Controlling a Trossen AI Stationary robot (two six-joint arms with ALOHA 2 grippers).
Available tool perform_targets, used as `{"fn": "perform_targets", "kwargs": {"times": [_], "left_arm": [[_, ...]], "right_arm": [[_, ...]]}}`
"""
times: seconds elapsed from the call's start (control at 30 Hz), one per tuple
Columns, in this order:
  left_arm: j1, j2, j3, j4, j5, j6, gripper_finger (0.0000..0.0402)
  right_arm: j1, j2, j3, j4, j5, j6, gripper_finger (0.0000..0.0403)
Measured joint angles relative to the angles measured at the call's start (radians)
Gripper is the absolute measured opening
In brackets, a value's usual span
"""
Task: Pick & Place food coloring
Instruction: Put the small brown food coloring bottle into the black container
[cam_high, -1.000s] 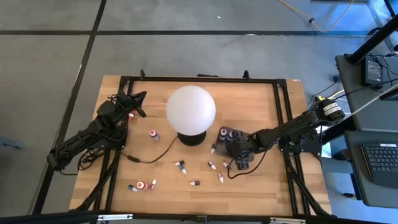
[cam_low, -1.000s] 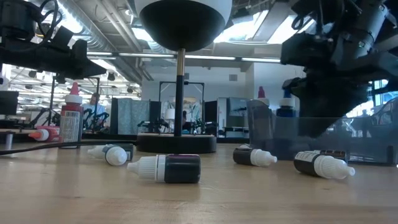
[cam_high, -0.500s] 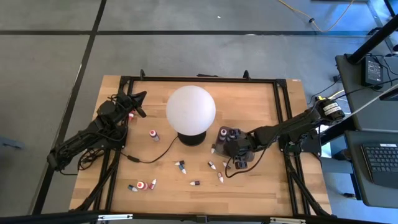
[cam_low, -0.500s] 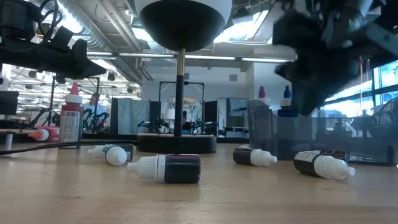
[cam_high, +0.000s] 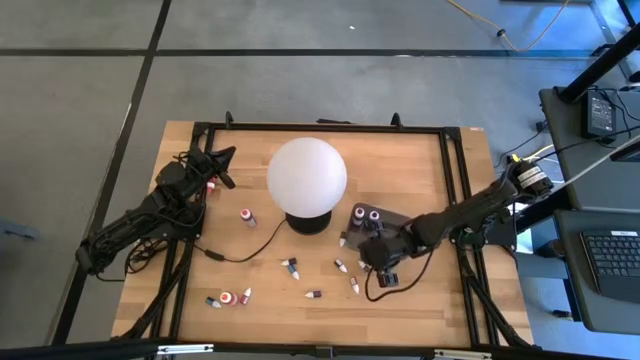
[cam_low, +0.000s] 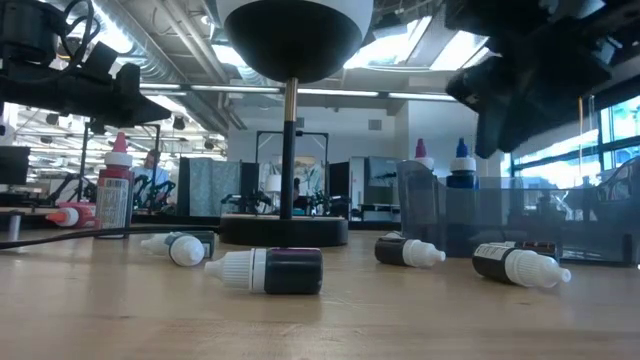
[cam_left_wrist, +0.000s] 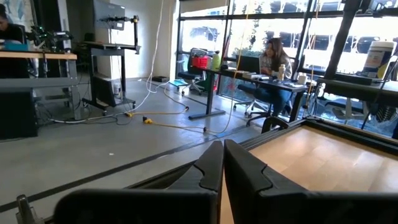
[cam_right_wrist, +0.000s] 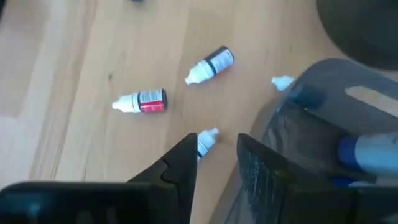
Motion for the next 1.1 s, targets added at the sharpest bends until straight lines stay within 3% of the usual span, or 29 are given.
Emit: {"fn": "perform_targets", "kwargs": {"times": [0.17, 0.3, 0.43, 0.73, 1.1], "left_arm": [[0.0, 0.0, 0.0, 0.0, 0.0, -0.002, 0.001], [0.0, 0.0, 0.0, 0.0, 0.0, -0.006, 0.0012], [0.0, 0.0, 0.0, 0.0, 0.0, -0.052, 0.0012], [0.0, 0.0, 0.0, 0.0, 0.0, -0.158, 0.0008], [0.0, 0.0, 0.0, 0.0, 0.0, -0.158, 0.0012]], "right_arm": [[0.066, 0.062, 0.096, -0.126, 0.056, 0.08, 0.0117], [0.124, 0.175, 0.256, -0.336, 0.166, 0.174, 0.0117], [0.149, 0.295, 0.369, -0.476, 0.189, 0.317, 0.0117], [0.162, 0.448, 0.398, -0.496, 0.18, 0.531, 0.0117], [0.16, 0.455, 0.398, -0.476, 0.207, 0.57, 0.0117]]}}
